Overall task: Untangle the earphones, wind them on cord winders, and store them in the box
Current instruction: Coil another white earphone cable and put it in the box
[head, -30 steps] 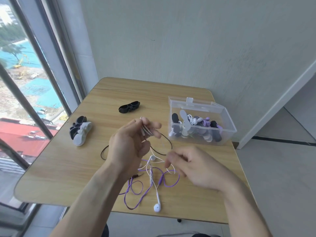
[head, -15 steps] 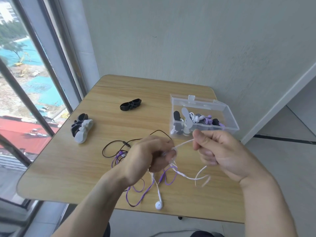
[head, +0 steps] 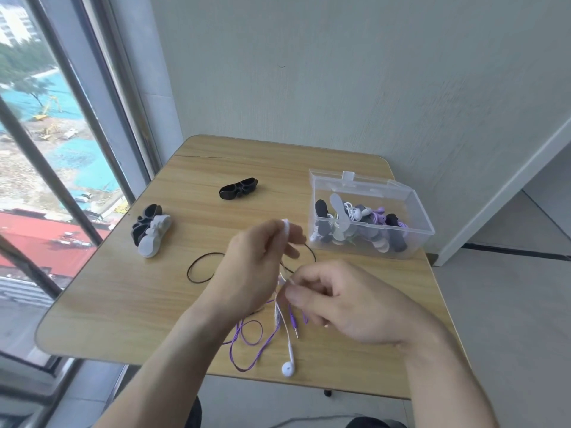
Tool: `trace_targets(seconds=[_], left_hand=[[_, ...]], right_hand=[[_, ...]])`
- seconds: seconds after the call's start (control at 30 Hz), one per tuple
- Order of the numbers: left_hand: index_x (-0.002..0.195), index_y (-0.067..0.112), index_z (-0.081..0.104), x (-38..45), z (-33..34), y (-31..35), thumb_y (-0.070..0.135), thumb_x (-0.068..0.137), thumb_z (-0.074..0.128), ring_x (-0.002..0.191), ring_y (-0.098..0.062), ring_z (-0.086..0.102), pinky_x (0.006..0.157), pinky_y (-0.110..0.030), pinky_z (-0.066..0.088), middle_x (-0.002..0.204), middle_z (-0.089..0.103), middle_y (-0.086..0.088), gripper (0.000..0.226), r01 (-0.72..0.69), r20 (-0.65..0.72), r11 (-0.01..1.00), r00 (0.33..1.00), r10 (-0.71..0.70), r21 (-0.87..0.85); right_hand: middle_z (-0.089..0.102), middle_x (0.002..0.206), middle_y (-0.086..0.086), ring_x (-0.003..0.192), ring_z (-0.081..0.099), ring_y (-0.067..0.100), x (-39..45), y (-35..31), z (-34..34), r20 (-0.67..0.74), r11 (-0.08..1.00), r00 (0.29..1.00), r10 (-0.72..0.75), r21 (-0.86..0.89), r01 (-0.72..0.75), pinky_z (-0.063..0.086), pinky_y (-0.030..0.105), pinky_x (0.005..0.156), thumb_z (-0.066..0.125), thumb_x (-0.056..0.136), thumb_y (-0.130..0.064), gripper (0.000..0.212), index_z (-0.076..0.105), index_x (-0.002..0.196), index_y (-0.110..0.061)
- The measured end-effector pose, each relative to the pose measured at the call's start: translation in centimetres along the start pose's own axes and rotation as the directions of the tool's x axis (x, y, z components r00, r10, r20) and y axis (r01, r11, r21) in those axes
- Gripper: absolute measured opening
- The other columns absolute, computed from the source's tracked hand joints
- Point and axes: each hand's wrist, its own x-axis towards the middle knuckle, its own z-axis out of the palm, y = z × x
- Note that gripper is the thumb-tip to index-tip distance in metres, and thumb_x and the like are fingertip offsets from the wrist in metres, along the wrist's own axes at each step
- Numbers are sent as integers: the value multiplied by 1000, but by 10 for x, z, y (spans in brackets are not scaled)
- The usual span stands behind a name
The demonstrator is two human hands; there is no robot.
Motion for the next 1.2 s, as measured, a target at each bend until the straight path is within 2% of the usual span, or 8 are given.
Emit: trace_targets(seconds=[0.1,0.23,0.43,0.57,0.73,0.9,1.07,1.2], left_hand=[[80,10,66,-4,-1,2,15,102,48,61,-10,53,64,-26,43,65,62,7,29,38,291,999,956,-34,-7],[66,6,64,-2,-11,17,21,87,44,52,-17,28,50,-24,26,54,35,-10,33,178,437,952,898,-54,-249],[53,21,40,1,-14,19,20,92,44,48,-15,17,51,-31,10,49,28,1,39,392,344,677,914,-214,-623],[74,18,51,7,-19,15,16,102,33,52,-11,48,45,-23,17,63,50,1,34,288,206,432,952,-227,-854],[117,5,61,6,-8,9,9,105,39,103,-20,72,48,-19,36,112,74,-8,25,207,59,709,972,-228,-674],[126,15,60,-4,4,10,18,105,43,107,-1,67,71,-26,43,115,72,9,28,265,255,888,951,-176,-375],[87,16,67,-13,5,17,47,105,36,67,-8,57,69,-20,42,72,64,9,47,201,536,973,837,-111,-113],[61,21,49,-7,2,18,49,98,40,57,-18,31,57,-29,28,54,41,8,48,153,486,981,871,-76,-121]], right_hand=[[48,54,-4,48,38,11,-6,5,-18,-153,959,987,-39,271,79,30,23,49,67,94,-33,25,72,81,-12],[42,52,0,48,33,16,-15,22,-38,-321,953,946,39,296,61,30,32,52,73,79,-43,28,75,73,-15],[41,49,5,53,41,18,-28,35,-51,-272,981,945,179,124,-151,42,33,64,72,80,-63,52,67,62,-15],[35,50,-4,53,31,16,-28,32,-48,-239,975,946,221,57,-213,32,32,60,59,84,-59,46,68,66,-17],[37,42,-17,42,31,5,-16,7,-21,50,993,992,114,-28,-112,25,17,47,54,100,-40,36,70,75,-20],[34,50,-12,46,27,8,-13,1,-15,122,991,992,-3,132,-14,24,18,47,55,102,-31,28,72,88,-14],[39,55,-3,50,33,12,-18,11,-34,-166,949,986,8,311,45,30,22,51,61,93,-41,31,75,79,-17],[38,53,3,51,35,16,-19,24,-41,-345,965,932,113,262,-20,35,30,56,66,80,-51,38,73,71,-15]])
